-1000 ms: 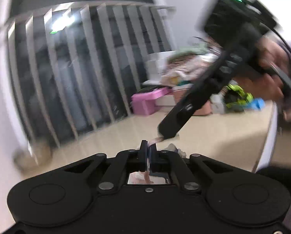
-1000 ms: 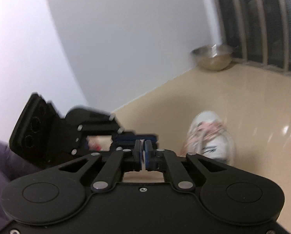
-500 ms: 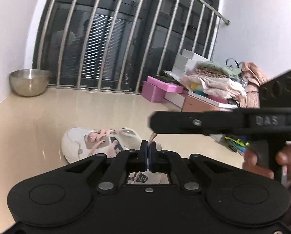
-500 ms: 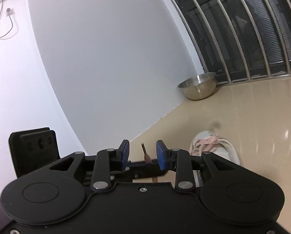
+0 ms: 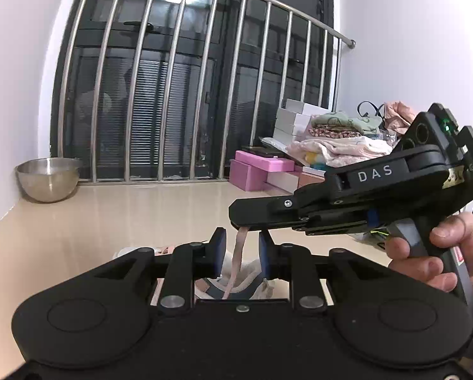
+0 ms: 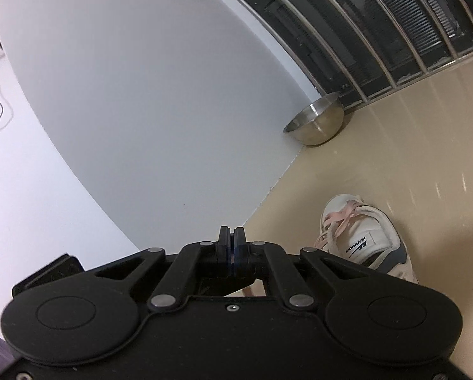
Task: Lace up shoes with both hands
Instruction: 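Grasp the sneaker's tongue with the right gripper while the left gripper brings the lace tip to the eyelets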
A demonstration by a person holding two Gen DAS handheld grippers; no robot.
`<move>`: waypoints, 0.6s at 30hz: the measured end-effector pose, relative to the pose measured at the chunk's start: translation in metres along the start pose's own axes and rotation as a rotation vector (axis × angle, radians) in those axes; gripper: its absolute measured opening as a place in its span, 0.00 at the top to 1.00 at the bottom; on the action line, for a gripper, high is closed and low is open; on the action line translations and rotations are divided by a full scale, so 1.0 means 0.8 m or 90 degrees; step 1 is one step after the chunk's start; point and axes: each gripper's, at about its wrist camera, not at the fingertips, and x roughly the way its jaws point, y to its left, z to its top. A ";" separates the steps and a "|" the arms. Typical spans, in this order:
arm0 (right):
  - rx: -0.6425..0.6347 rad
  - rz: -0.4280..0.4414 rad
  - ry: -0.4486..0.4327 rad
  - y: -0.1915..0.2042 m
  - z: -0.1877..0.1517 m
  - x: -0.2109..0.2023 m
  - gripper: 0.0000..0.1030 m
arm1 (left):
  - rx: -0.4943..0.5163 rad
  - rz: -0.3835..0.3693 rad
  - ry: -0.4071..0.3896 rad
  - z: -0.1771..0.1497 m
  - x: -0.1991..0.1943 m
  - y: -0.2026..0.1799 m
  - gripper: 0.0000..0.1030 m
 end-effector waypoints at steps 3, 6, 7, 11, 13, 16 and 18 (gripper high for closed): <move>-0.008 -0.012 0.010 0.005 -0.001 -0.003 0.99 | 0.007 -0.005 0.006 0.000 0.002 -0.001 0.93; -0.008 -0.023 0.013 0.003 0.001 -0.001 0.97 | 0.001 -0.010 0.016 0.001 0.007 0.004 0.98; -0.009 -0.027 0.013 0.002 0.001 -0.001 0.95 | -0.012 -0.012 0.021 0.002 0.010 0.008 0.98; -0.084 -0.102 -0.022 0.000 0.010 0.000 0.63 | -0.095 0.012 0.066 0.016 0.042 0.050 0.98; -0.184 -0.170 -0.036 0.000 0.017 0.004 0.60 | -0.135 -0.016 0.116 0.025 0.071 0.082 0.98; -0.366 -0.268 0.058 -0.004 0.014 0.043 0.69 | -0.212 -0.070 0.188 0.026 0.118 0.119 0.98; -0.406 -0.283 0.116 -0.020 0.013 0.067 0.79 | -0.266 -0.084 0.226 0.017 0.143 0.129 0.98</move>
